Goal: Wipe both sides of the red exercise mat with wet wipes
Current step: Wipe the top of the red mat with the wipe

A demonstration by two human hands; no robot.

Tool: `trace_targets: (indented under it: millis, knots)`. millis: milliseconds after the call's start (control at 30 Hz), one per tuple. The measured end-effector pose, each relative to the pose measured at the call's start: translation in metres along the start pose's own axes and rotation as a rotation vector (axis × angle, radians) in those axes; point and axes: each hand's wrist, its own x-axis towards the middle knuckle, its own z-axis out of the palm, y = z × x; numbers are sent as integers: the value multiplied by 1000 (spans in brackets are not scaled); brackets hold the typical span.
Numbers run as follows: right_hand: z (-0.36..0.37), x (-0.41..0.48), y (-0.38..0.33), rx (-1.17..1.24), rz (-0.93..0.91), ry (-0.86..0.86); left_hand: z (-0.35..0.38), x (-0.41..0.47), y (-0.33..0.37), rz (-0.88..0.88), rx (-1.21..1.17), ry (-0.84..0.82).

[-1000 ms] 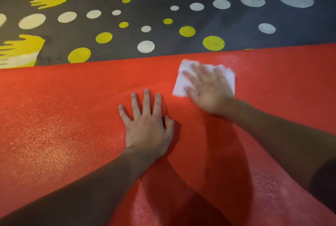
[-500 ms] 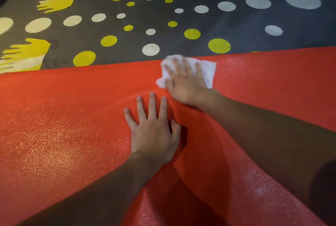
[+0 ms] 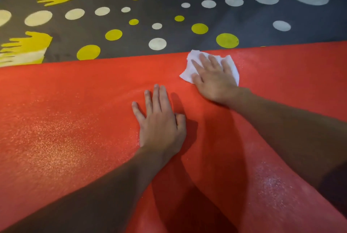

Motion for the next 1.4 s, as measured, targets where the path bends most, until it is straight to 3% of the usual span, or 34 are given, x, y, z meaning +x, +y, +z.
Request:
trace_targets:
  millis: [67,167,200,333,367,500,533,667,700,767,833,867,933,1000,1133,1200,1300,1333,1400]
  knots:
    - [5,-16,-26,10,-9,-29,0,0,0,-2,-18,17]
    - [12,-60,-45,12,-347,-28,-2,-1,0,0,-56,35]
    - [10,-62,-35,6,-378,-18,-2,-3,-1,1,-64,45]
    - [5,-45,-9,-6,64,-58,-2,-1,0,-21,-78,23]
    - [10,-55,-26,-1,65,-57,-3,0,0,-29,-88,10]
    - [20,-108,-54,29,-336,-20,-17,1,-9,16,-184,-143]
    - [17,-102,-41,40,-316,-5,-22,3,-16,41,-201,-182]
    - [10,-99,-31,69,105,-58,-32,3,-40,133,-225,-315]
    - [15,-110,-52,81,75,-29,-32,2,-41,138,-218,-311]
    - [23,-144,-82,74,-154,-17,-33,-2,-38,125,-227,-307]
    - [19,-149,-62,72,-283,-41,-33,-12,-39,144,-210,-305]
    - [16,-141,-43,64,-241,-19,-33,-21,-42,184,-164,-313]
    - [12,-135,-23,47,23,-2,-32,-35,-50,267,-74,-320]
    - [20,-143,-45,77,154,6,-33,-43,-52,265,-63,-309]
    - [21,-179,-73,93,-244,-35,-43,-45,-49,236,-83,-398]
    - [16,-171,-45,57,-181,-38,-47,-55,-52,274,-27,-453]
    - [18,-174,-49,61,165,-42,-55,-63,-49,277,30,-547]
    - [20,-181,-69,85,146,-48,-60,-62,-48,273,50,-592]
    - [23,-205,-96,87,-96,-57,-71,-59,-43,289,114,-705]
